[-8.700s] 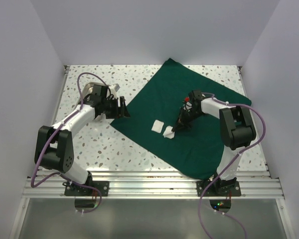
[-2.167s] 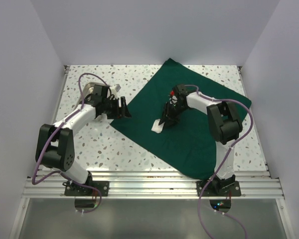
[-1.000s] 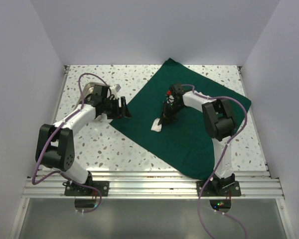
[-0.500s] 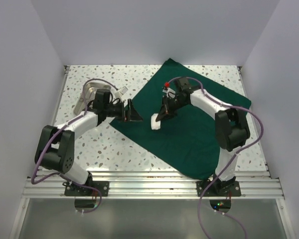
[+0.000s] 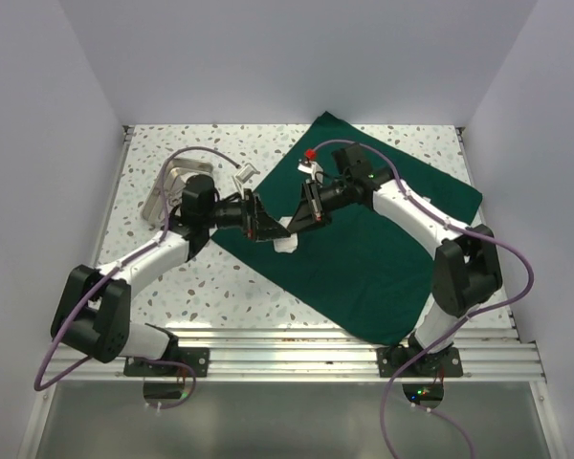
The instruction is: Prepare the surgical pack
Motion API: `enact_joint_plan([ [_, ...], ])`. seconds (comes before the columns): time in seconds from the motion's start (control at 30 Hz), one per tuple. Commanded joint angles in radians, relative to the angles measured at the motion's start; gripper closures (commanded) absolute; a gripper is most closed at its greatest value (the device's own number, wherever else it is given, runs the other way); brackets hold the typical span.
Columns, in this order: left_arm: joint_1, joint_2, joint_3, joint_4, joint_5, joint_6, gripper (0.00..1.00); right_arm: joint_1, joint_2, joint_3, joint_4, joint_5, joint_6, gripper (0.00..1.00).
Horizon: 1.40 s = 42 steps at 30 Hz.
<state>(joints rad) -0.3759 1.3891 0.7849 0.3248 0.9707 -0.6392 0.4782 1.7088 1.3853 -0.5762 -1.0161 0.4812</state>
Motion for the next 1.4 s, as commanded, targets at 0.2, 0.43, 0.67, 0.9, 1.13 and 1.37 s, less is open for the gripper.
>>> enact_joint_plan([
  [0.2, -0.017, 0.028, -0.024, 0.134, 0.089, -0.074, 0.29, 0.002, -0.003, 0.047, 0.027, -0.001, 0.036, 0.99],
  [0.43, 0.107, 0.119, 0.031, -0.010, 0.128, 0.034, 1.00, -0.012, 0.076, 0.179, -0.157, 0.260, -0.016, 0.59],
  [0.67, 0.440, 0.237, 0.229, -0.323, -0.010, 0.223, 1.00, -0.093, 0.183, 0.300, -0.384, 0.588, -0.056, 0.32],
  [0.9, 0.574, 0.491, 0.430, -0.356, -0.153, 0.127, 0.99, -0.185, 0.199, 0.282, -0.378, 0.573, -0.049, 0.31],
  [1.13, 0.638, 0.613, 0.502, -0.340, -0.231, 0.046, 0.98, -0.245, 0.178, 0.259, -0.396, 0.600, -0.081, 0.30],
  [1.37, 0.644, 0.695, 0.597, -0.397, -0.268, 0.055, 0.97, -0.266, 0.201, 0.261, -0.389, 0.593, -0.085, 0.29],
])
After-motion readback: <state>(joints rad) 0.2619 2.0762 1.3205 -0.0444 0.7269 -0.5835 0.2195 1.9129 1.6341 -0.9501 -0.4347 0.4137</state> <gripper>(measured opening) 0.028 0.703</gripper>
